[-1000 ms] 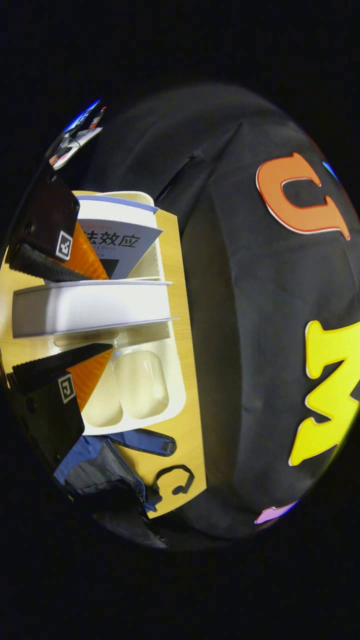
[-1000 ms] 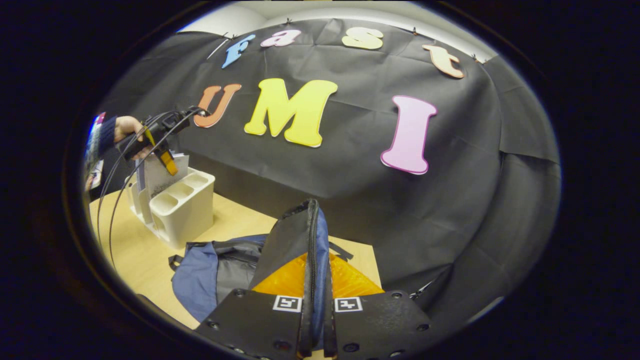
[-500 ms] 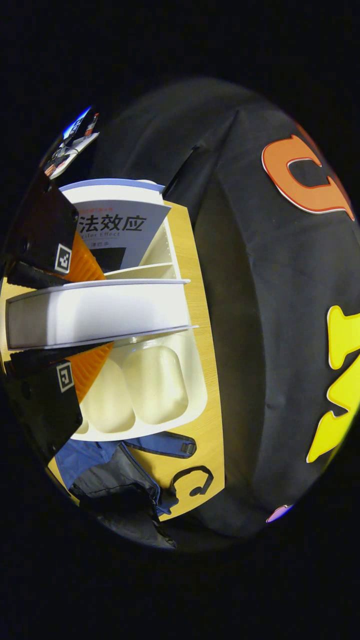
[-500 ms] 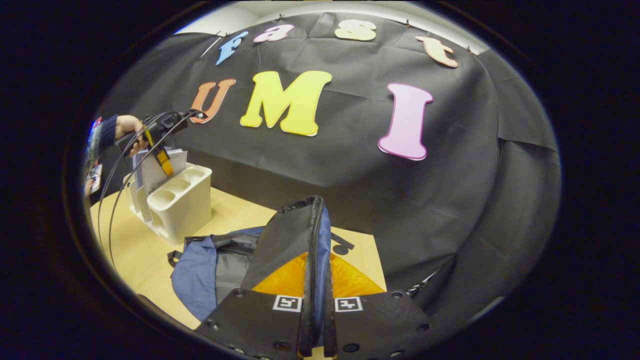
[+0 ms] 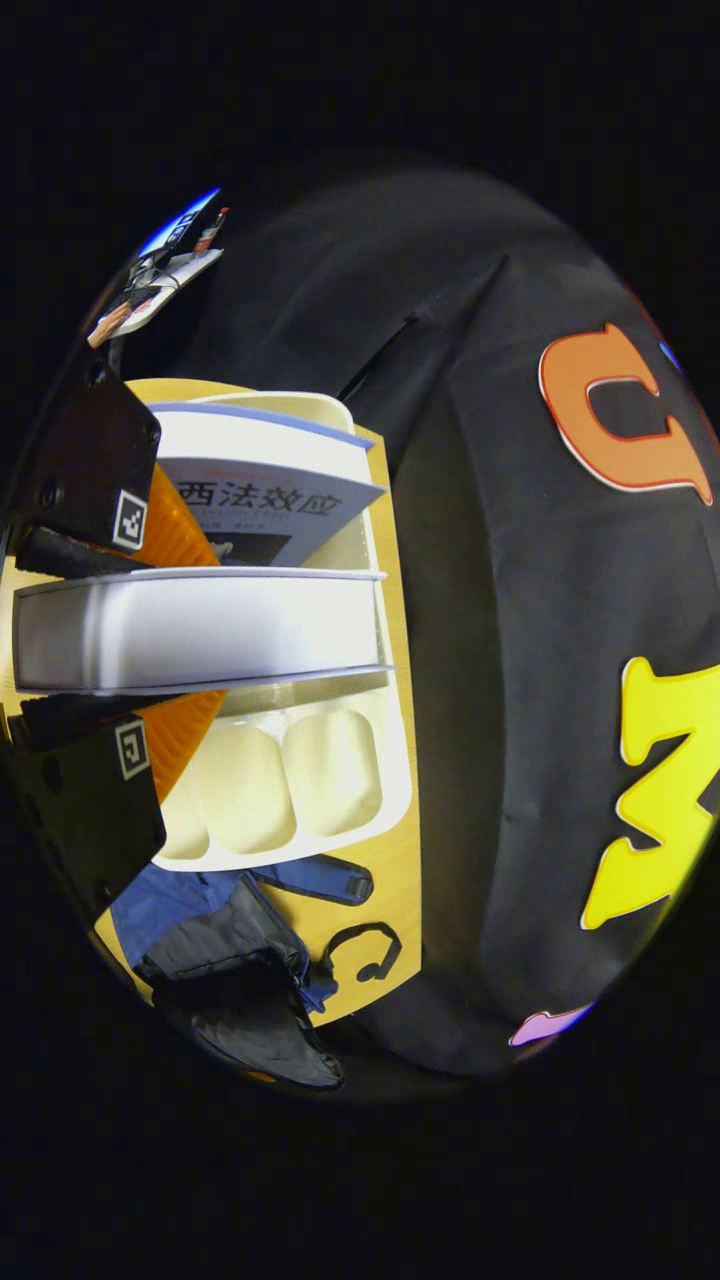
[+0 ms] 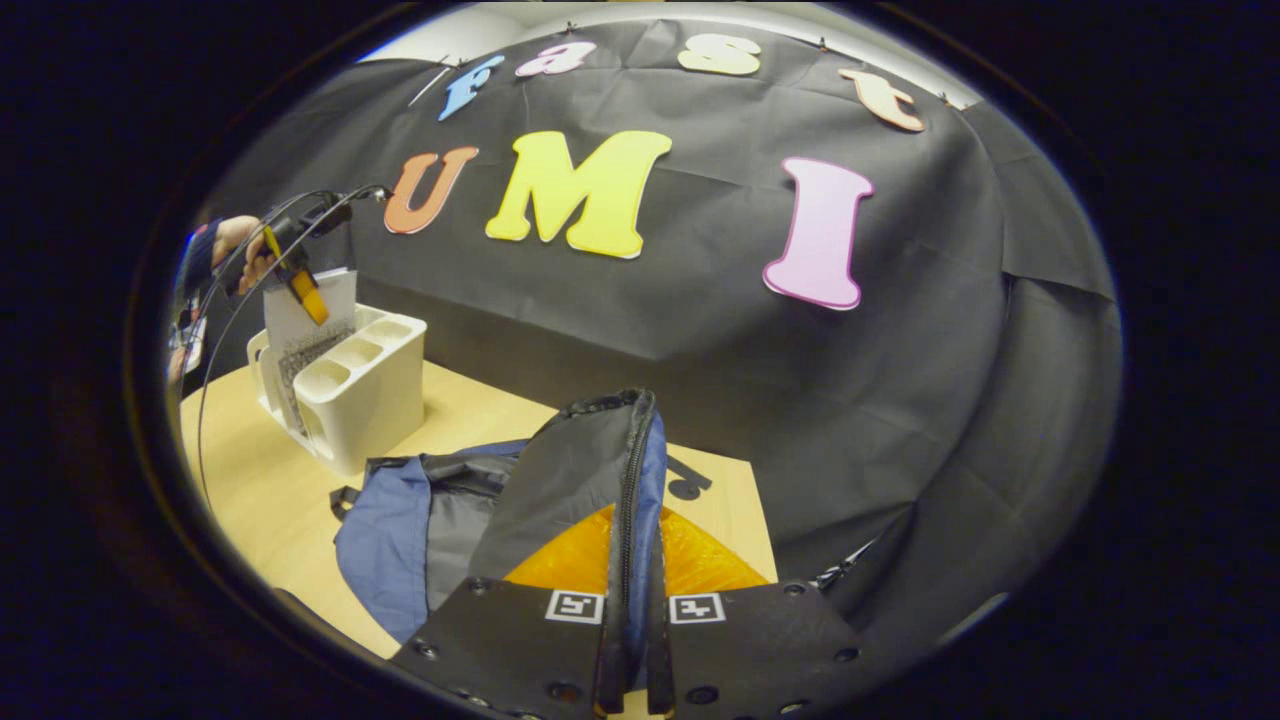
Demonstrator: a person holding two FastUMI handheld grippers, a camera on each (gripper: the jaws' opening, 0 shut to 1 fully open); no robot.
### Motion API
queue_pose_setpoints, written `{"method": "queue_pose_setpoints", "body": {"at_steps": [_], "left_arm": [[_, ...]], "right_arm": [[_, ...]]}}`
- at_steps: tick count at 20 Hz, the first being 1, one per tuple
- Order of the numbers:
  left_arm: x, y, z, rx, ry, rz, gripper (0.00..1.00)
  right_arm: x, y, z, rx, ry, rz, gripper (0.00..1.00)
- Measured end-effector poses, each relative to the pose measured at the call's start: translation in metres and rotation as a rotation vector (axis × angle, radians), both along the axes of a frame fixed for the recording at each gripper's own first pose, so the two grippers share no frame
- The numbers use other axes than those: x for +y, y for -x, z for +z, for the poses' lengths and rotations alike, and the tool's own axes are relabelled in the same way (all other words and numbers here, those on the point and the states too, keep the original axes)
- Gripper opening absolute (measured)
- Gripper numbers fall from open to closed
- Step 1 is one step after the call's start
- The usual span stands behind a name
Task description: Open the schoolbag, grab two books from the bookshelf and put them into the schoolbag.
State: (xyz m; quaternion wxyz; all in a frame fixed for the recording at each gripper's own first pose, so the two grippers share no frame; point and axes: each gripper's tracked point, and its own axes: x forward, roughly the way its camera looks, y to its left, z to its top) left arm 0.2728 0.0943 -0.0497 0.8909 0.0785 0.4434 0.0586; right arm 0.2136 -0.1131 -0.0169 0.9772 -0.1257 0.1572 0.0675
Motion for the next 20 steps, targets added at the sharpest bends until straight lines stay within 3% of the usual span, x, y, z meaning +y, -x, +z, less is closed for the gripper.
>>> {"method": "queue_pose_setpoints", "body": {"at_steps": [7,8,13,17,19,20], "left_arm": [[-0.004,0.057,0.006,-0.072,0.157,0.077,0.47],[-0.004,0.066,0.005,-0.07,0.168,0.07,0.51],[0.0,0.102,0.0,-0.09,0.208,0.098,0.47],[-0.013,0.127,0.01,-0.122,0.267,0.078,0.51],[-0.02,0.14,0.016,-0.138,0.293,0.063,0.47],[-0.023,0.147,0.018,-0.145,0.31,0.058,0.51]], "right_arm": [[0.013,-0.004,-0.008,0.005,0.014,0.027,0.09],[0.014,-0.005,-0.008,-0.004,0.016,0.036,0.09],[0.018,-0.012,-0.021,0.02,0.0,0.036,0.1],[0.016,-0.018,-0.03,0.042,-0.049,0.017,0.09],[0.017,-0.02,-0.036,0.066,-0.075,0.008,0.1],[0.017,-0.02,-0.037,0.073,-0.081,0.004,0.09]]}}
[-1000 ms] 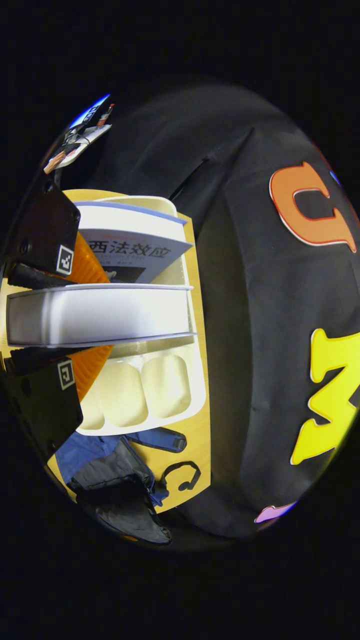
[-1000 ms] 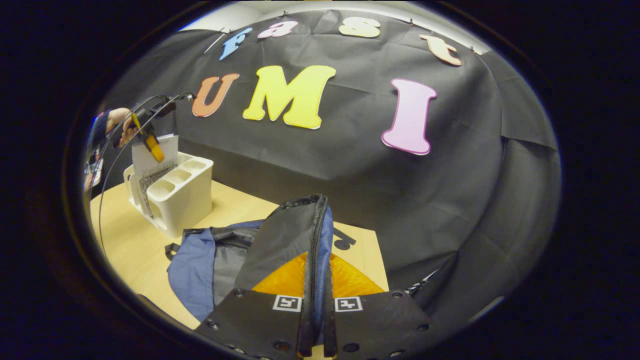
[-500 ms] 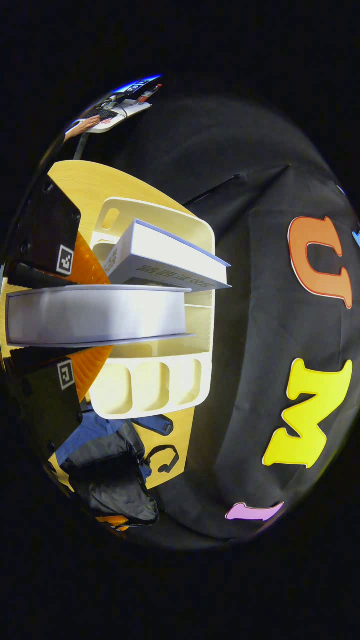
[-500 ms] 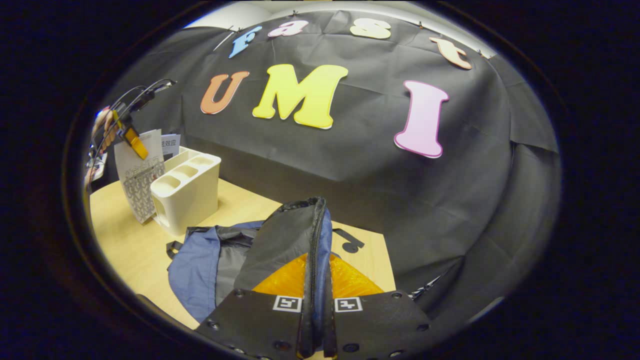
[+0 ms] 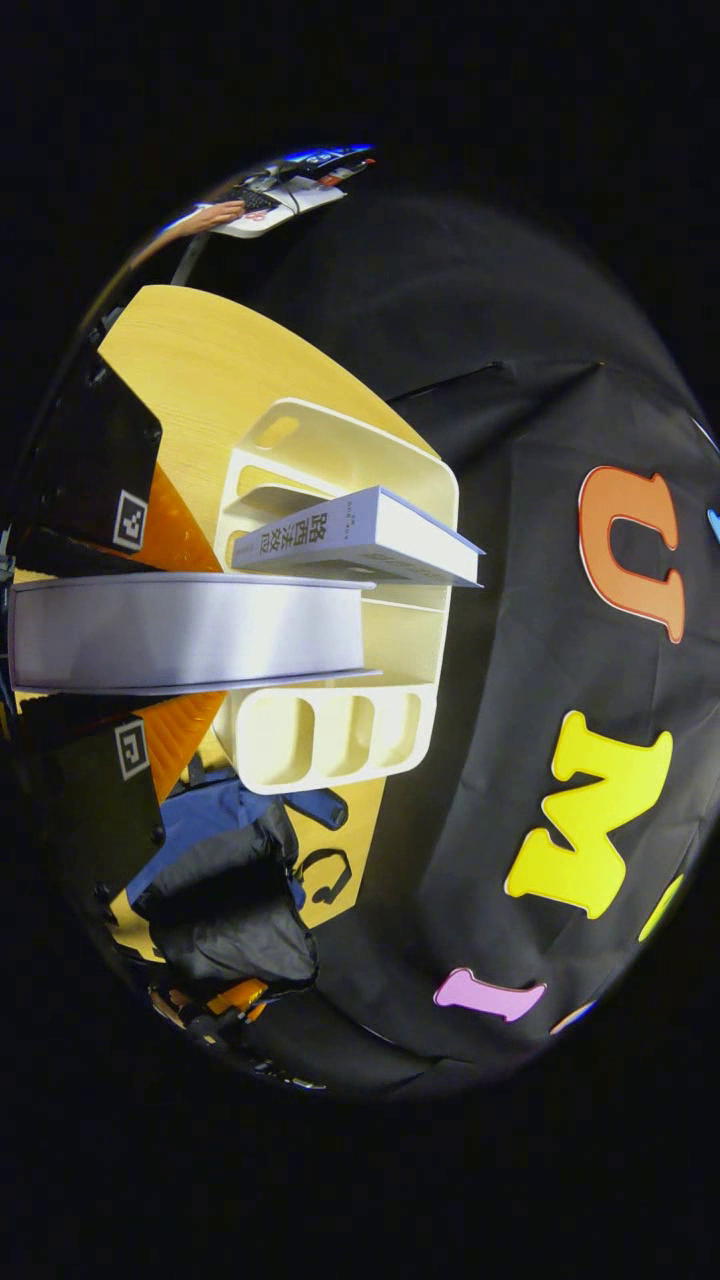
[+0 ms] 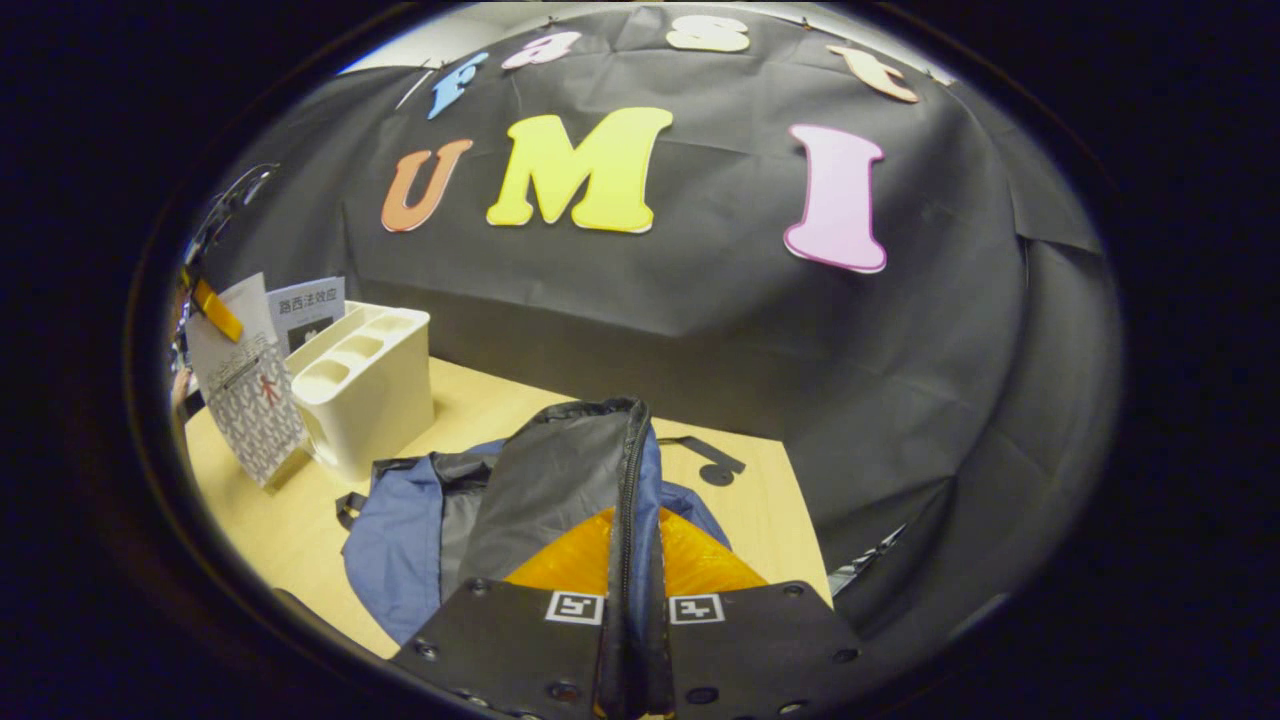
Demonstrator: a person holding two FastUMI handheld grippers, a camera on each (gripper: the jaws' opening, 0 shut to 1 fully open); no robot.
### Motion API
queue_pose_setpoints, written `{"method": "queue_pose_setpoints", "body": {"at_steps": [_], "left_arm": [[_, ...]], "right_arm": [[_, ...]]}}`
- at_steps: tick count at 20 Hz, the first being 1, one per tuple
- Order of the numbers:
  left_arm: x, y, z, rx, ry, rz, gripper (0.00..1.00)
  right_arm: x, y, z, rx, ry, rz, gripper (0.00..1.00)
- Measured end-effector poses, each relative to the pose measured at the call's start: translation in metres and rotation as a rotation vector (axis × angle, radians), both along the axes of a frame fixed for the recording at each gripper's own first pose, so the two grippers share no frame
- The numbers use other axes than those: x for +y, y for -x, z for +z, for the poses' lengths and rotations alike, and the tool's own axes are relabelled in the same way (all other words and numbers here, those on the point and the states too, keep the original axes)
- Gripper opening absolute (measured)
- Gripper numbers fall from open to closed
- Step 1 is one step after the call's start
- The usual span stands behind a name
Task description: Open the schoolbag, grab two books from the bookshelf and put them into the schoolbag.
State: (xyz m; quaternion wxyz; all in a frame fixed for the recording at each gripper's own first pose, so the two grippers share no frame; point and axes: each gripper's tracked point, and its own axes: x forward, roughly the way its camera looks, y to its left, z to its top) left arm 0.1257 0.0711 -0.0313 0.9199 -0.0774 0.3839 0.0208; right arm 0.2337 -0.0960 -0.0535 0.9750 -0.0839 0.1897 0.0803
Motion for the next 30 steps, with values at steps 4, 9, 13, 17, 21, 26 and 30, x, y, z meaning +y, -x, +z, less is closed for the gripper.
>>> {"method": "queue_pose_setpoints", "body": {"at_steps": [4,9,13,17,21,26,30], "left_arm": [[-0.015,0.027,0.009,-0.031,0.111,-0.004,0.47],[-0.044,0.044,0.002,-0.033,0.258,-0.023,0.47],[-0.078,0.043,-0.007,-0.014,0.329,-0.081,0.47],[-0.114,0.037,-0.004,-0.035,0.403,-0.147,0.47],[-0.138,0.025,-0.007,-0.054,0.487,-0.169,0.47],[-0.167,-0.014,-0.013,-0.052,0.587,-0.146,0.43],[-0.19,-0.05,-0.03,-0.027,0.632,-0.088,0.47]], "right_arm": [[0.005,-0.002,0.003,0.0,0.01,-0.005,0.1],[0.007,-0.002,0.016,-0.03,0.044,-0.025,0.09],[0.017,0.003,0.024,-0.039,0.077,-0.01,0.09],[0.021,0.007,0.027,-0.023,0.065,-0.024,0.09],[0.023,0.009,0.038,-0.023,0.033,-0.029,0.09],[0.024,0.01,0.059,-0.059,0.058,-0.027,0.09],[0.028,0.008,0.069,-0.075,0.028,-0.025,0.09]]}}
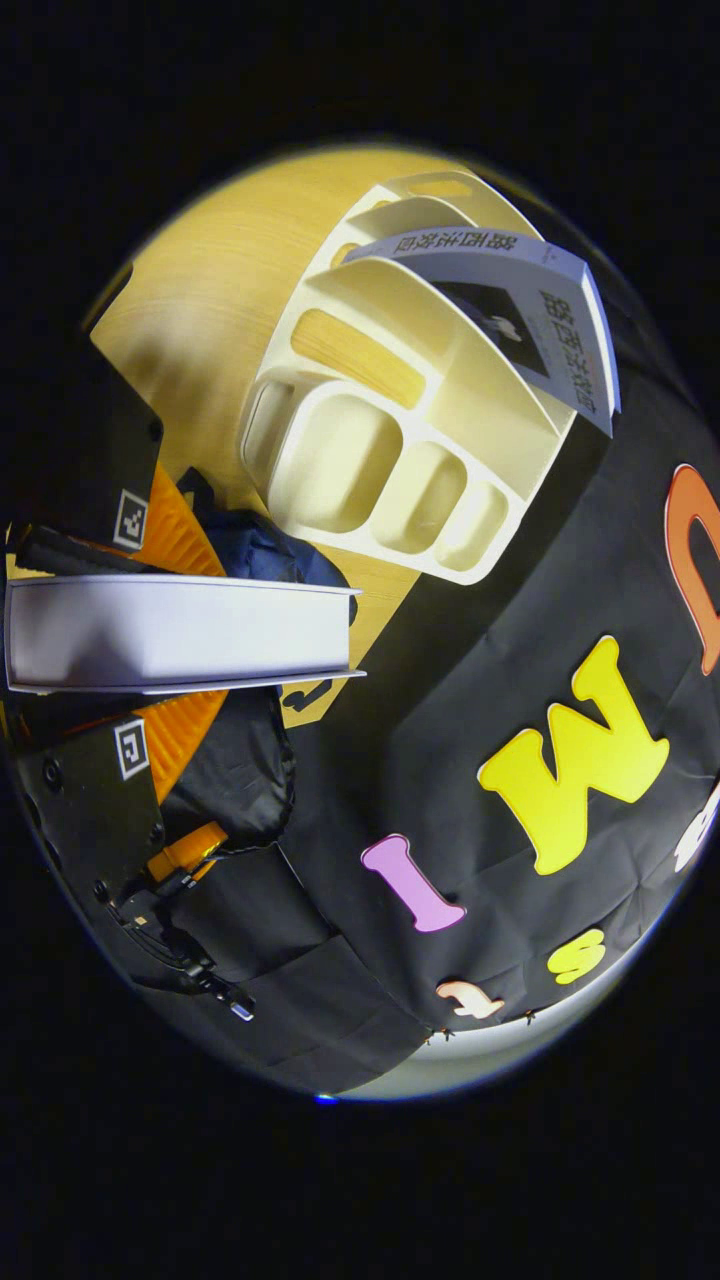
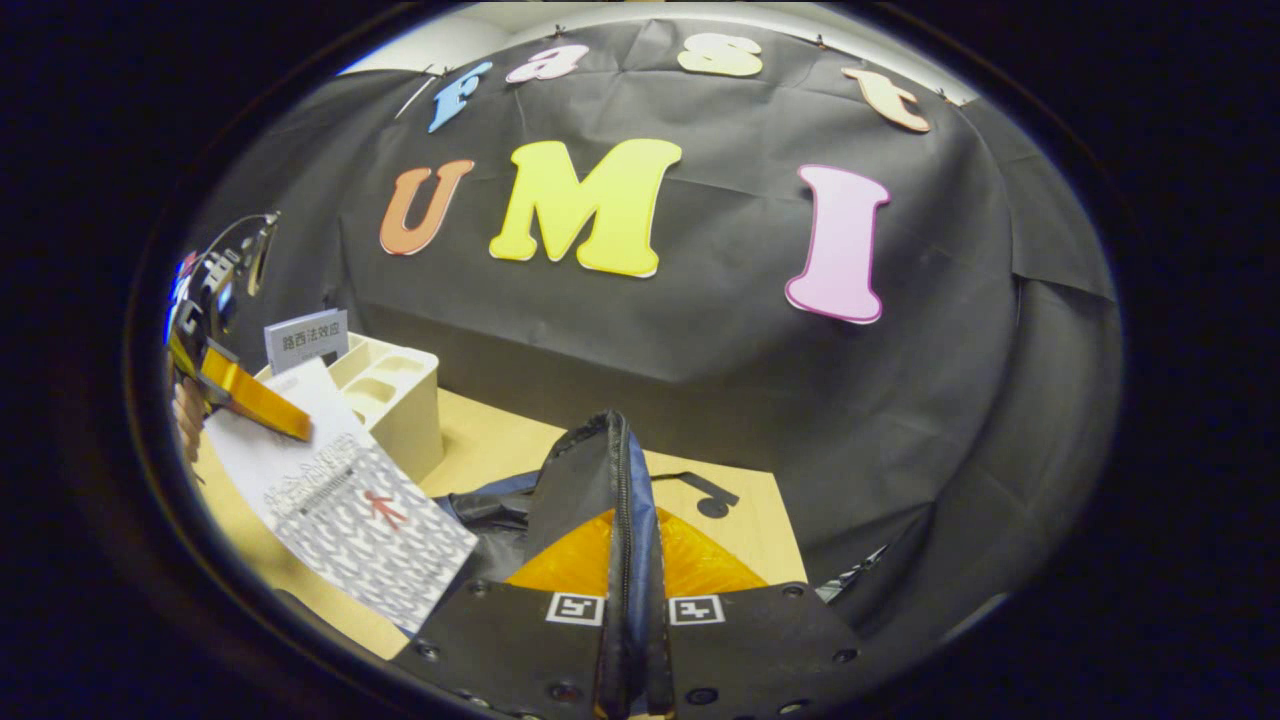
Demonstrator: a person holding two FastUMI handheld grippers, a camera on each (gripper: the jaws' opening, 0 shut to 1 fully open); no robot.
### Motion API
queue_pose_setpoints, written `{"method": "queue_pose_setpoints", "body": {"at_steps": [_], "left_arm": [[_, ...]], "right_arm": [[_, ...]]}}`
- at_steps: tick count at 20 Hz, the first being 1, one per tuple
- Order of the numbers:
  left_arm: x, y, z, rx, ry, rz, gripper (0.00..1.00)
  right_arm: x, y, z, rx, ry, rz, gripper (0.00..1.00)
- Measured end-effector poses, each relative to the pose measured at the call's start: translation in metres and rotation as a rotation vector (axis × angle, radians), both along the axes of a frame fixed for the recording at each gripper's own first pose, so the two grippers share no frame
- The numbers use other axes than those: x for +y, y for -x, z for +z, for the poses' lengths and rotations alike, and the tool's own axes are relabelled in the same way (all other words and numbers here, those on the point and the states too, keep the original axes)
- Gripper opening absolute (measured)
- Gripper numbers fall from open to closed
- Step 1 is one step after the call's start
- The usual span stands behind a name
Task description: Open the schoolbag, grab two books from the bookshelf and put them into the schoolbag.
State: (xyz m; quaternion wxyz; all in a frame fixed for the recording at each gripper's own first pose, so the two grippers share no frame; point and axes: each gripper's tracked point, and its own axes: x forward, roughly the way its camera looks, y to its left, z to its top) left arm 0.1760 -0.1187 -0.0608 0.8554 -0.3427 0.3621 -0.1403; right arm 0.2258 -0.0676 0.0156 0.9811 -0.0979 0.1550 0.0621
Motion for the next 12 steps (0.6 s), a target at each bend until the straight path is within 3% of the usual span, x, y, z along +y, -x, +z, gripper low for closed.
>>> {"method": "queue_pose_setpoints", "body": {"at_steps": [7,8,9,10,12], "left_arm": [[-0.054,-0.025,-0.021,0.064,0.11,0.057,0.47],[-0.064,-0.025,-0.025,0.07,0.111,0.059,0.52],[-0.074,-0.025,-0.028,0.074,0.116,0.056,0.47],[-0.087,-0.025,-0.03,0.078,0.133,0.049,0.52],[-0.105,-0.023,-0.033,0.079,0.167,0.041,0.47]], "right_arm": [[-0.005,0.0,0.024,-0.058,0.031,-0.002,0.09],[-0.005,0.0,0.026,-0.063,0.027,0.001,0.09],[-0.003,0.0,0.027,-0.065,0.022,0.003,0.09],[0.0,0.0,0.029,-0.068,0.013,0.005,0.09],[0.004,0.0,0.033,-0.076,0.008,0.01,0.12]]}}
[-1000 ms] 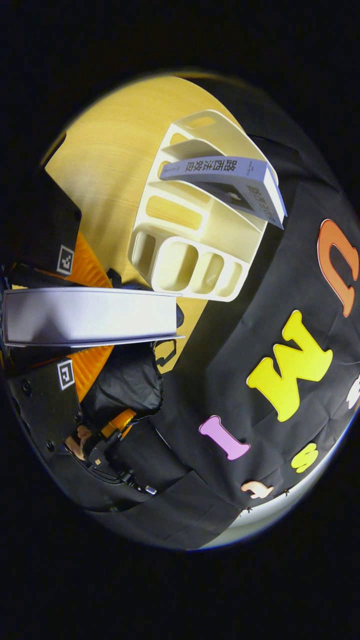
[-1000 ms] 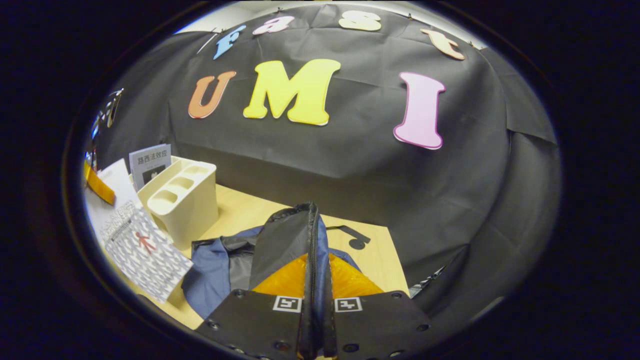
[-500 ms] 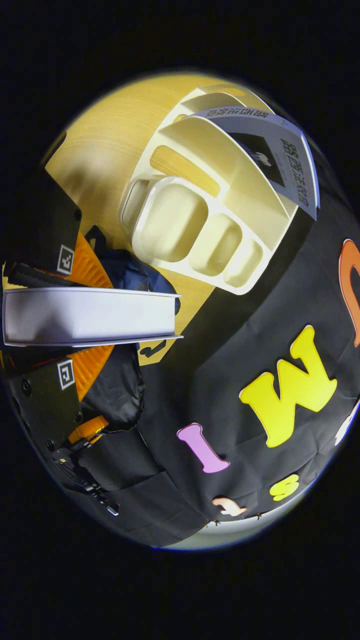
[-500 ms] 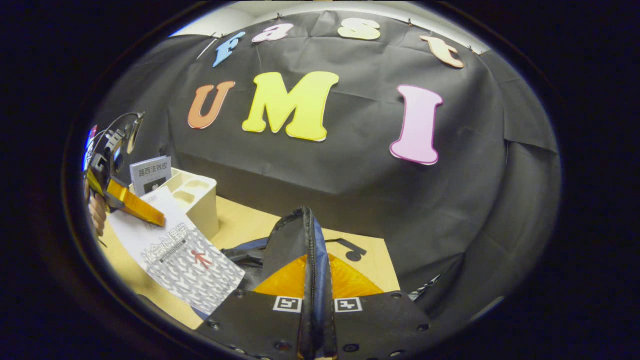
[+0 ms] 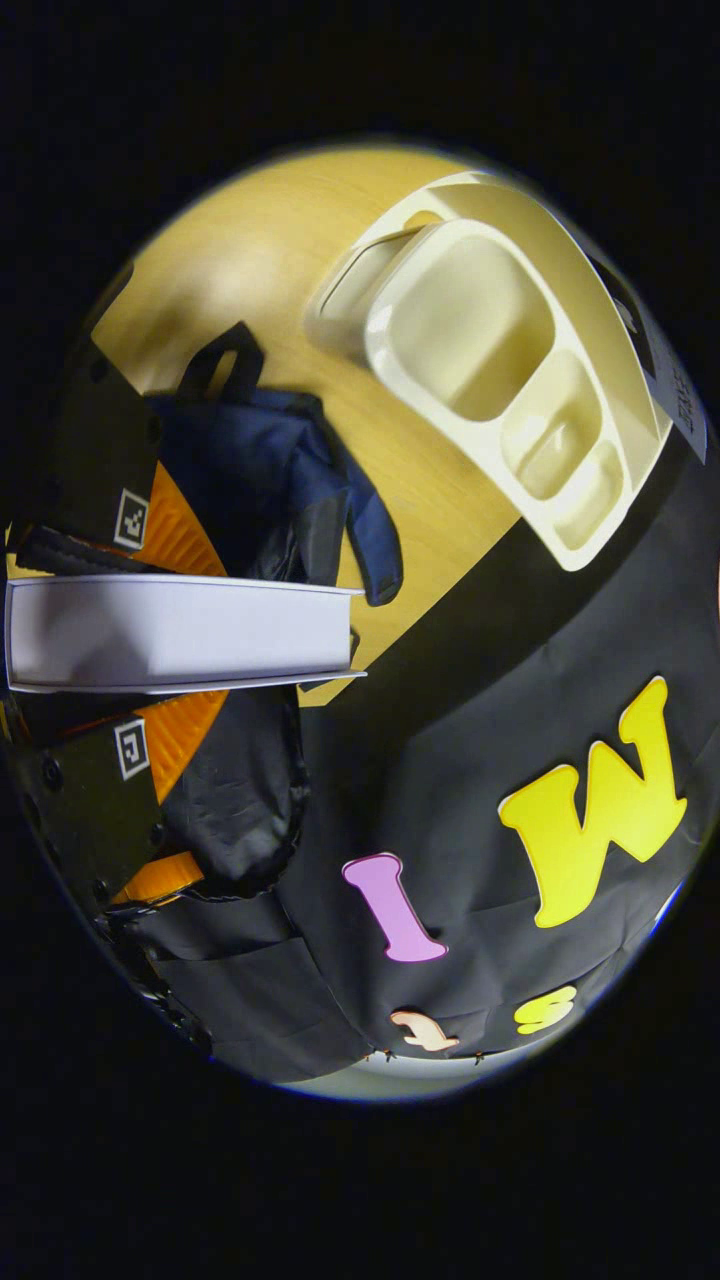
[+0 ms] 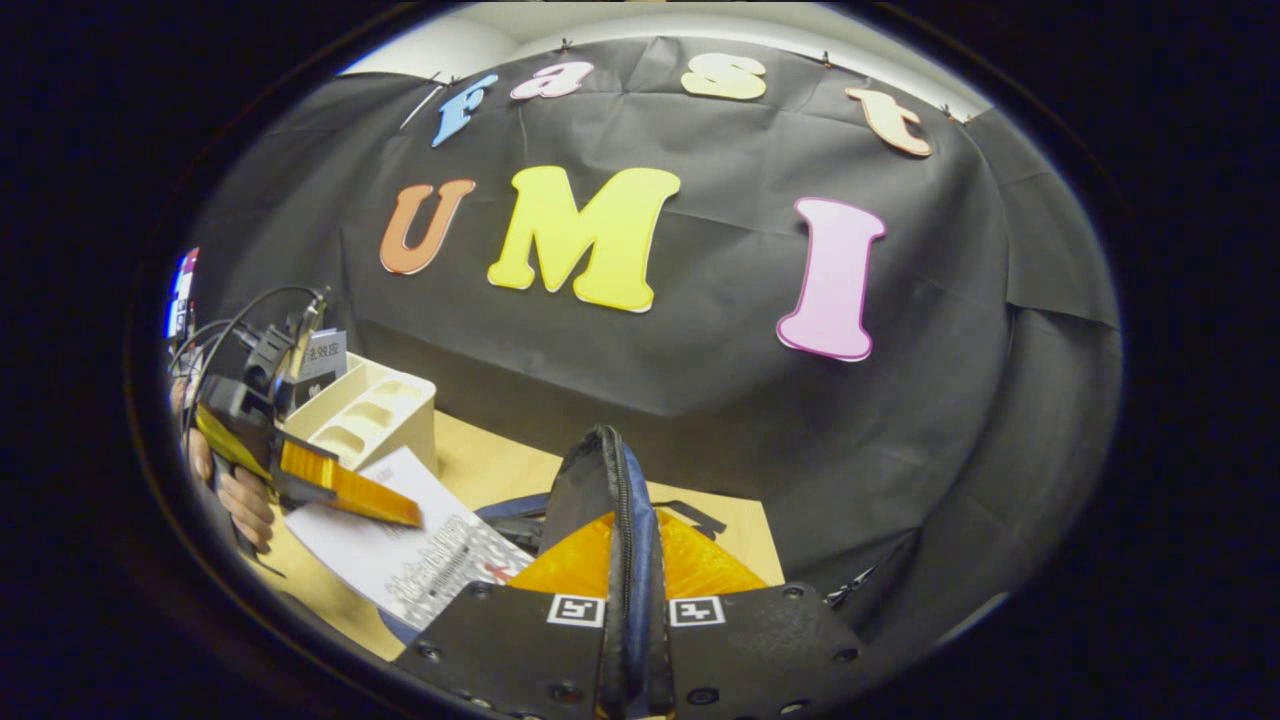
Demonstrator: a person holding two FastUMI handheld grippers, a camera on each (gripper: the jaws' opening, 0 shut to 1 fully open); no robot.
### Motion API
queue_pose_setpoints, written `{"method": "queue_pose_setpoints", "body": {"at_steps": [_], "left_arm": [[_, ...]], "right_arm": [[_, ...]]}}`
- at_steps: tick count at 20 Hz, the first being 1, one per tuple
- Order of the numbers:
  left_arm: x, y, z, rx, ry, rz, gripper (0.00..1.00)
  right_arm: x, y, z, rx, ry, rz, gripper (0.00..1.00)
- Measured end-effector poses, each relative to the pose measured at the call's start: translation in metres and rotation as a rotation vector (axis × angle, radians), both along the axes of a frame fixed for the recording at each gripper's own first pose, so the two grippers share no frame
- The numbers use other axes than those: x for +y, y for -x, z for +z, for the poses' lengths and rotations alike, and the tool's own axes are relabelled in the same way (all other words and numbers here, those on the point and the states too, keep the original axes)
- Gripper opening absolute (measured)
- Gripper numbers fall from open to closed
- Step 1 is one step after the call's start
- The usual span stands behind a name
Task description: Open the schoolbag, grab two books from the bookshelf and put them into the schoolbag.
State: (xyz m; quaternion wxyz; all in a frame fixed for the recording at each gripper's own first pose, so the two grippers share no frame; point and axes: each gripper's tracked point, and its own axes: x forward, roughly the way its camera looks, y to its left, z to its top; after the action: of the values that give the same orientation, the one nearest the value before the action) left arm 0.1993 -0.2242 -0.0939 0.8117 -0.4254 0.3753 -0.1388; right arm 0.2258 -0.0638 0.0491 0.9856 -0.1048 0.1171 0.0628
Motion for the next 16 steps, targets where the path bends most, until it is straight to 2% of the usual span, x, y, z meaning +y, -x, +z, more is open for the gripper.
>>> {"method": "queue_pose_setpoints", "body": {"at_steps": [1,2,6,10,11,12,16], "left_arm": [[-0.005,-0.003,-0.006,-0.01,0.007,0.01,0.52],[-0.01,-0.006,-0.011,-0.016,0.021,0.024,0.47],[-0.035,-0.015,-0.04,0.014,0.088,0.066,0.47],[-0.05,-0.023,-0.054,-0.016,0.167,0.112,0.47],[-0.055,-0.026,-0.057,-0.026,0.176,0.111,0.43],[-0.059,-0.027,-0.061,-0.037,0.179,0.113,0.47],[-0.084,-0.033,-0.076,-0.065,0.174,0.101,0.47]], "right_arm": [[0.003,0.0,0.004,-0.011,-0.001,0.001,0.09],[0.006,0.001,0.007,-0.018,-0.002,0.006,0.09],[0.021,0.005,0.01,-0.025,-0.008,0.041,0.09],[0.032,0.009,0.017,-0.046,-0.004,0.065,0.09],[0.036,0.009,0.017,-0.047,-0.003,0.075,0.12],[0.04,0.01,0.017,-0.044,-0.003,0.085,0.08],[0.065,0.018,0.017,-0.045,-0.034,0.167,0.09]]}}
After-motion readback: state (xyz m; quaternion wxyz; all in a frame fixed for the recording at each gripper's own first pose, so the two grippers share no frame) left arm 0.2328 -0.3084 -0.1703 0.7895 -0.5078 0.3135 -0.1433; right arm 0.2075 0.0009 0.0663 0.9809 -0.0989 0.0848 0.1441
